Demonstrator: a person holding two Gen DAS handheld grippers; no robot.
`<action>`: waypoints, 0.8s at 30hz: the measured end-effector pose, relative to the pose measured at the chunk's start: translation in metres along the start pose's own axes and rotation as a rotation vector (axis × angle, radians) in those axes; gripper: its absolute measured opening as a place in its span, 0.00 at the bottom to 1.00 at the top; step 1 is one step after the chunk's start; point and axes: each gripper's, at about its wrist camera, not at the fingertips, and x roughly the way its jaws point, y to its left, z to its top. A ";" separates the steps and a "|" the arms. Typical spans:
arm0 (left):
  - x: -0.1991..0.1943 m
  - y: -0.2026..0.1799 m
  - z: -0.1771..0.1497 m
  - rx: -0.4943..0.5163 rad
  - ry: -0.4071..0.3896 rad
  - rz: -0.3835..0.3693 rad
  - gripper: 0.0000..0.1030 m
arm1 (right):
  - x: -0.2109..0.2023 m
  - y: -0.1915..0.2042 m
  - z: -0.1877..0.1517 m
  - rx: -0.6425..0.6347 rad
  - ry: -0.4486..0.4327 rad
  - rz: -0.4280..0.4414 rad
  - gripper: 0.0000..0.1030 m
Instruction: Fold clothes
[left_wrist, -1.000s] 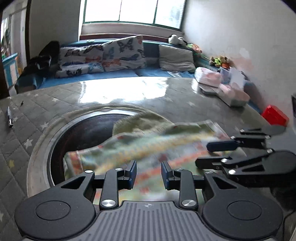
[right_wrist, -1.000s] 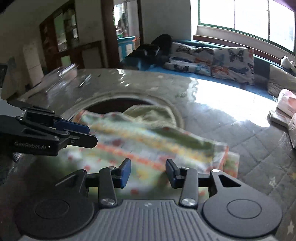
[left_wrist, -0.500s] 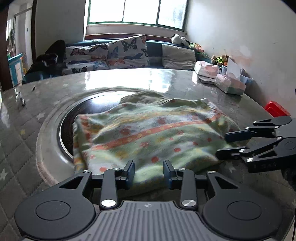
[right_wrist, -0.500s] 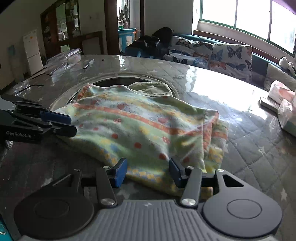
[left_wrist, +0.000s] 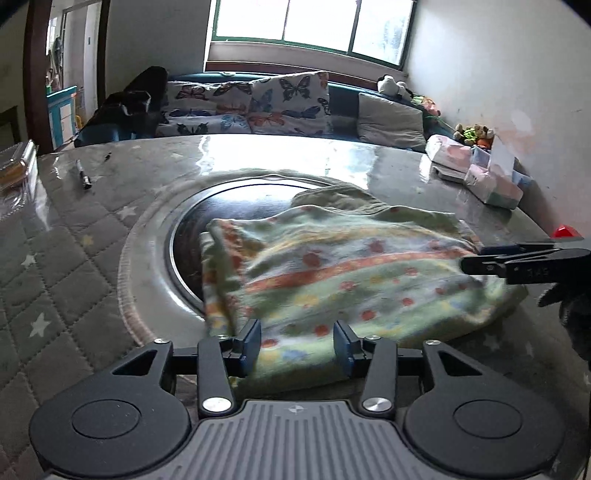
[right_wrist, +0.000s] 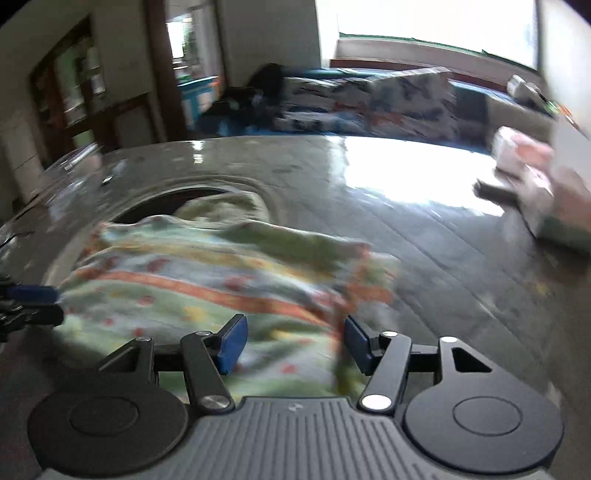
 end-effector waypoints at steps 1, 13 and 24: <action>0.000 0.001 0.000 -0.004 0.000 -0.001 0.47 | -0.004 -0.004 -0.001 0.017 -0.007 -0.006 0.58; -0.004 0.004 0.002 -0.005 0.007 0.030 0.47 | -0.020 0.012 -0.009 -0.021 -0.031 0.088 0.57; -0.011 0.013 0.008 -0.025 -0.011 0.045 0.47 | -0.028 0.020 -0.015 -0.051 -0.001 0.111 0.58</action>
